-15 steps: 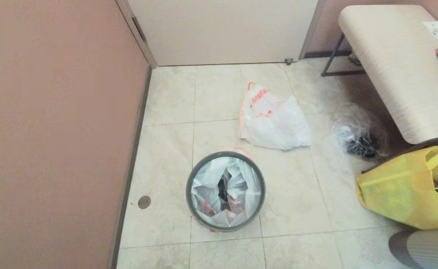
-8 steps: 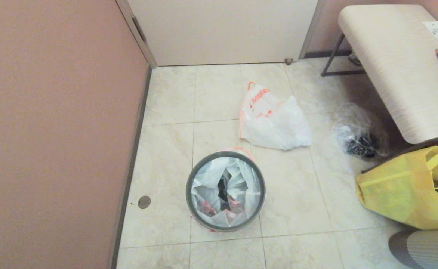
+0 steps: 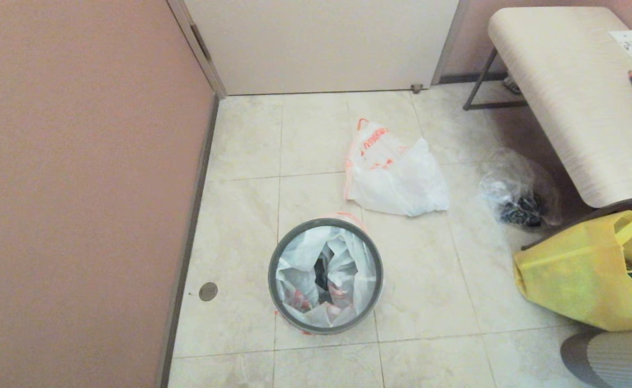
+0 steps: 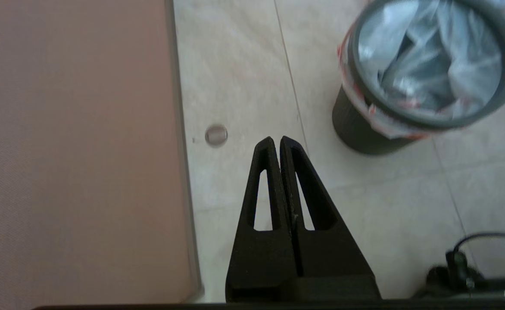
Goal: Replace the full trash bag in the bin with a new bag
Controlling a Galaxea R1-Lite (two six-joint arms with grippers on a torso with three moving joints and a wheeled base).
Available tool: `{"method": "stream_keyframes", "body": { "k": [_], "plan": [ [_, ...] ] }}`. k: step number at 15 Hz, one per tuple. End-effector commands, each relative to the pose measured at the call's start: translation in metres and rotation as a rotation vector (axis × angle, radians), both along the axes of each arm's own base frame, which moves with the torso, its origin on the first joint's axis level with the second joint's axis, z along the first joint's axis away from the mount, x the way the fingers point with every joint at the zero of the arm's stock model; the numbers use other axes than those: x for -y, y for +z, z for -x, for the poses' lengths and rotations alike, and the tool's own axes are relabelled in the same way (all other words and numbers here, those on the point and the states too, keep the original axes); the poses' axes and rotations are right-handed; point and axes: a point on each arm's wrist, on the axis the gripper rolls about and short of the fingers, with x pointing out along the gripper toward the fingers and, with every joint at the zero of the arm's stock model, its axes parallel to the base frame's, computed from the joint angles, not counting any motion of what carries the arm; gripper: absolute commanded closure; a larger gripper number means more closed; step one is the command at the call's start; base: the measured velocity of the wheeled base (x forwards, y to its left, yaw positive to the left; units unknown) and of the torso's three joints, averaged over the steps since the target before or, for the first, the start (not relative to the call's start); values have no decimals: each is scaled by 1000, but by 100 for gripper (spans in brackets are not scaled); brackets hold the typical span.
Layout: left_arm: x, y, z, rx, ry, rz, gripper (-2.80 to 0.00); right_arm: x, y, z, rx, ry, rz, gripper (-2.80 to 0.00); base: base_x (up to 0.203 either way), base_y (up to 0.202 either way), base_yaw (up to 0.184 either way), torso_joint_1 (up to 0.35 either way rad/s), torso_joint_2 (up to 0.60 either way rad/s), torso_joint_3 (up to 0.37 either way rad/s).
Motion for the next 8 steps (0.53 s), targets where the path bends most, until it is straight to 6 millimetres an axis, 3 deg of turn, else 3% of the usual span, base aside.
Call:
{"method": "stream_keyframes", "body": {
  "k": [1, 8],
  "plan": [
    [0, -1, 4, 50, -1, 4, 0, 0, 0, 0, 0, 9, 5, 0, 0, 0, 0, 0, 0, 0],
    [0, -1, 3, 46, 3, 56, 0, 0, 0, 0, -1, 3, -28, 0, 0, 0, 0, 0, 0, 0]
  ]
}}
